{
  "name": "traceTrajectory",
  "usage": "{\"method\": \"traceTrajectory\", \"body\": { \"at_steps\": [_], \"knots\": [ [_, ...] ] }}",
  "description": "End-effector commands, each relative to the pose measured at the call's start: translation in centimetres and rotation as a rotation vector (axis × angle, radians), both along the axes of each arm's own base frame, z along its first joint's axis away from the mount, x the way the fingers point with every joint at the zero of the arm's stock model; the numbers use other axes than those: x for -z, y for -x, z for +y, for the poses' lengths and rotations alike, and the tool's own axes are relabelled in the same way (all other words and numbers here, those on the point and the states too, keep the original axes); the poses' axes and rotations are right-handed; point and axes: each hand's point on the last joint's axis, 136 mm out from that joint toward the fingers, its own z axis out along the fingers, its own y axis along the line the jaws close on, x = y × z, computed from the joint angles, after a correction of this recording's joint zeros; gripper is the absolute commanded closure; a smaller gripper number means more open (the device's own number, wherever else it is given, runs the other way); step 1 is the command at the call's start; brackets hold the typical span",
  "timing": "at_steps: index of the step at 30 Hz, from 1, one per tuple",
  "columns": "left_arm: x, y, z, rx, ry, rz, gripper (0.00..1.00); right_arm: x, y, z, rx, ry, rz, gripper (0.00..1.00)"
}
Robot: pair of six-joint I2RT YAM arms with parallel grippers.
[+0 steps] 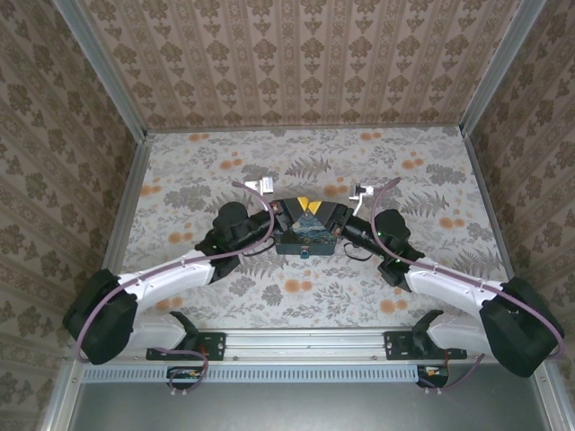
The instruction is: Unlock the padlock with the key
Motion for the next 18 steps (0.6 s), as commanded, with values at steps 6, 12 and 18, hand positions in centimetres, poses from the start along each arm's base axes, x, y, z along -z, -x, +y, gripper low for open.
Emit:
{"method": "traceTrajectory", "body": {
  "at_steps": [6, 12, 18],
  "knots": [
    [-0.51, -0.43, 0.21, -0.047, 0.068, 0.007, 1.00, -0.89, 0.42, 0.97, -0.024, -0.042, -0.031, 0.70],
    [-0.34, -0.54, 0.03, -0.053, 0.084, 0.019, 1.00, -0.83, 0.37, 1.30, -0.031, -0.050, -0.030, 0.74],
    [0.14, -0.37, -0.55, -0.041, 0.081, 0.032, 1.00, -0.91, 0.19, 1.46, -0.030, -0.053, -0.032, 0.92]
  ]
}}
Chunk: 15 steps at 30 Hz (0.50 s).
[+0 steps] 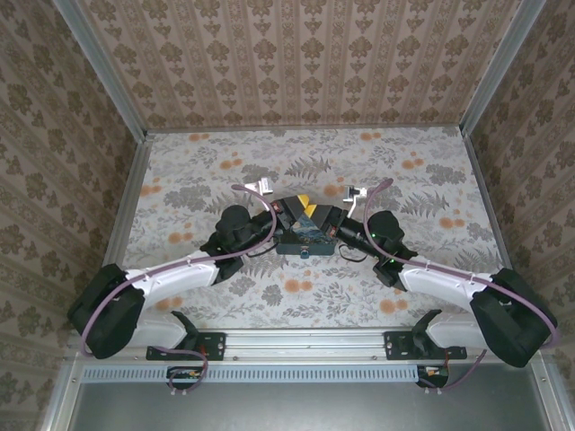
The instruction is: Unlock the padlock with the key
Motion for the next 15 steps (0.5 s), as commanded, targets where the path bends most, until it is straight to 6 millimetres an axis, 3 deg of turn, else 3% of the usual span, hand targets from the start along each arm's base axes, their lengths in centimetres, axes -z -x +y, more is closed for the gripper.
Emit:
{"method": "traceTrajectory", "body": {
  "at_steps": [1, 6, 12, 15],
  "knots": [
    [0.1, 0.4, -0.5, 0.016, 0.019, 0.002, 1.00, -1.7, 0.1, 0.3, -0.006, -0.039, -0.049, 0.97],
    [0.7, 0.2, -0.3, 0.007, -0.001, 0.018, 0.99, -1.2, 0.1, 0.0, 0.006, -0.016, -0.045, 1.00],
    [1.1, -0.5, 2.1, -0.047, -0.062, 0.048, 0.52, -0.1, 0.5, -0.6, 0.018, 0.026, -0.035, 1.00],
    [1.3, -0.8, 3.7, -0.072, -0.093, 0.064, 0.44, 0.1, 0.7, -0.9, 0.020, 0.038, -0.034, 1.00]
  ]
}}
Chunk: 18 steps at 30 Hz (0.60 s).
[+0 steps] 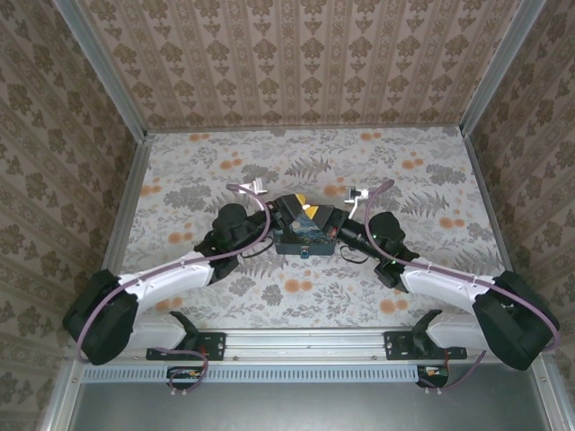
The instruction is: Unlock the padlock with the key
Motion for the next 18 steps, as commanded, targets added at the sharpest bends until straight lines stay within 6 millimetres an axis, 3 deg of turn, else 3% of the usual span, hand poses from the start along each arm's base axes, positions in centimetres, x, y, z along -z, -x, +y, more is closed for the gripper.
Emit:
{"method": "traceTrajectory", "body": {
  "at_steps": [1, 7, 18],
  "knots": [
    [0.3, 0.1, 1.8, -0.017, -0.045, 0.016, 0.44, -0.3, 0.5, -0.4, 0.003, 0.020, -0.030, 1.00],
    [0.5, 0.3, 2.7, 0.005, -0.068, 0.040, 0.43, -0.2, 0.8, -0.3, -0.015, 0.030, -0.030, 1.00],
    [0.7, 0.8, -0.5, 0.081, -0.039, 0.051, 0.46, -0.9, 0.4, 0.6, -0.037, 0.002, -0.026, 1.00]
  ]
}}
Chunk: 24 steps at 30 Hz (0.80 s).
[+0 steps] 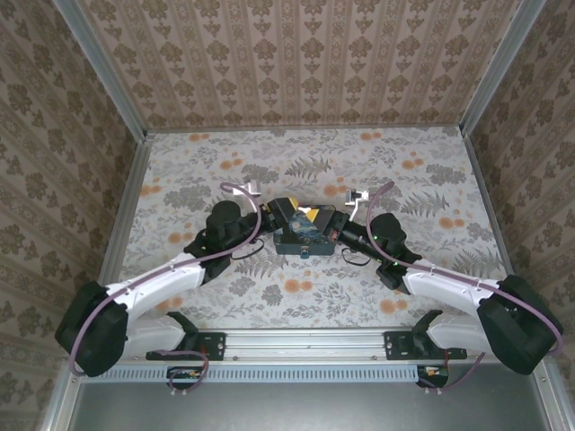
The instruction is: Unlock the padlock with the key
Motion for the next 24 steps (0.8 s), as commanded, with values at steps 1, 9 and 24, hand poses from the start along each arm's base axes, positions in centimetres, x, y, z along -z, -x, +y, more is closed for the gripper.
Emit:
{"method": "traceTrajectory", "body": {
  "at_steps": [1, 9, 24],
  "knots": [
    [-2.0, 0.2, -1.5, 0.039, 0.052, -0.041, 0.47, -1.6, -0.1, 0.6, -0.023, -0.030, -0.034, 1.00],
    [-1.9, -0.1, -2.4, 0.038, 0.062, -0.041, 0.50, -1.1, -0.2, 0.8, -0.023, -0.027, -0.024, 1.00],
    [-2.2, -0.6, -1.4, -0.032, 0.095, -0.058, 0.26, -0.1, -0.6, 1.0, -0.018, -0.022, -0.003, 1.00]
  ]
}}
